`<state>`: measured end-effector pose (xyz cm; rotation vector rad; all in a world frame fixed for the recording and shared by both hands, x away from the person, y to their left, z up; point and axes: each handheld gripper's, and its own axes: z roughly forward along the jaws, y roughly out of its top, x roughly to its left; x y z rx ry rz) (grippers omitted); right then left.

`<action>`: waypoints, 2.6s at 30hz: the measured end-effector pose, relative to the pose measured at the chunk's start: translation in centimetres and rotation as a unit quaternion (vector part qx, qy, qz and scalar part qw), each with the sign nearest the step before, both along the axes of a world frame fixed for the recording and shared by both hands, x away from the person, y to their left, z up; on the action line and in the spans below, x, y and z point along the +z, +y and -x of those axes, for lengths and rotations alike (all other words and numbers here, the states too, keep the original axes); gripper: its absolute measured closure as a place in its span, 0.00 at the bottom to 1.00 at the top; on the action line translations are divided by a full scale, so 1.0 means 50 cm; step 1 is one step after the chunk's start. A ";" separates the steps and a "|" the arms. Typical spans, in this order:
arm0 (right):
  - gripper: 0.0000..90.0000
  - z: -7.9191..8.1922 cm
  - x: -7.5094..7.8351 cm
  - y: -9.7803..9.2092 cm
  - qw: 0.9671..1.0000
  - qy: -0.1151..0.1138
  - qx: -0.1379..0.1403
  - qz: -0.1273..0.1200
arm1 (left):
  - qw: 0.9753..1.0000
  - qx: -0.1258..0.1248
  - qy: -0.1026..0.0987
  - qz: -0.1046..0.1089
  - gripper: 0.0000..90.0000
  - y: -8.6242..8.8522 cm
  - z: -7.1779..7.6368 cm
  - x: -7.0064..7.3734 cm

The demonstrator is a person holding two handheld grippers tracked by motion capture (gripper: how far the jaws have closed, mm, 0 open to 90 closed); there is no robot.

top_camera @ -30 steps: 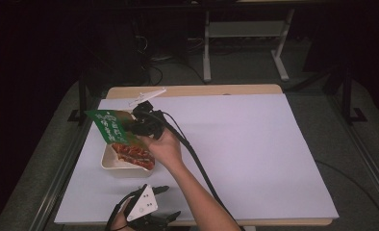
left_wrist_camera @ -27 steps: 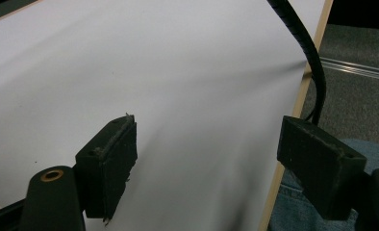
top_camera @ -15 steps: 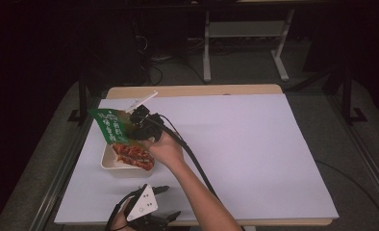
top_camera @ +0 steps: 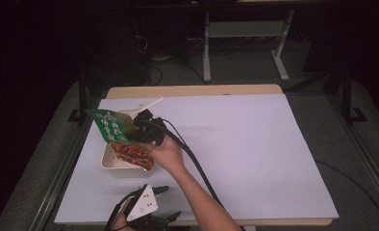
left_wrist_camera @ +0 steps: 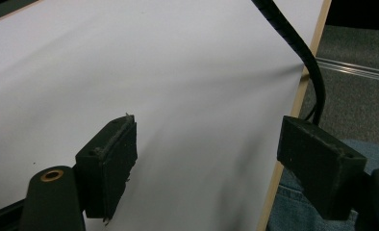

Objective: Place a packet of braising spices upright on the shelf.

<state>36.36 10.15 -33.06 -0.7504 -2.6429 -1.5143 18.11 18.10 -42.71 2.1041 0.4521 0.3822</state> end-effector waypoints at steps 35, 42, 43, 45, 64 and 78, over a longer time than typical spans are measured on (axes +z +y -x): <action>0.81 0.011 -0.063 -0.050 0.998 0.011 -0.036 -0.043 | 1.000 0.001 0.000 -0.004 0.23 -0.005 -0.002 -0.006; 0.68 0.011 -0.055 -0.067 0.999 0.010 -0.028 -0.031 | 1.000 0.005 0.005 -0.006 0.23 -0.003 -0.005 -0.006; 0.66 0.012 -0.053 -0.070 0.999 0.008 -0.027 -0.028 | 1.000 0.007 0.009 -0.005 0.23 -0.003 -0.005 -0.007; 0.63 0.014 -0.049 -0.080 1.000 0.005 -0.024 -0.018 | 1.000 0.008 0.008 -0.003 0.23 -0.003 -0.006 -0.007; 0.49 0.031 -0.034 -0.172 1.000 0.008 -0.014 -0.007 | 1.000 0.015 0.010 -0.007 0.23 0.003 -0.014 -0.009; 0.47 0.042 -0.037 -0.230 1.000 0.021 -0.014 -0.016 | 1.000 0.017 0.012 -0.003 0.23 0.006 -0.015 -0.007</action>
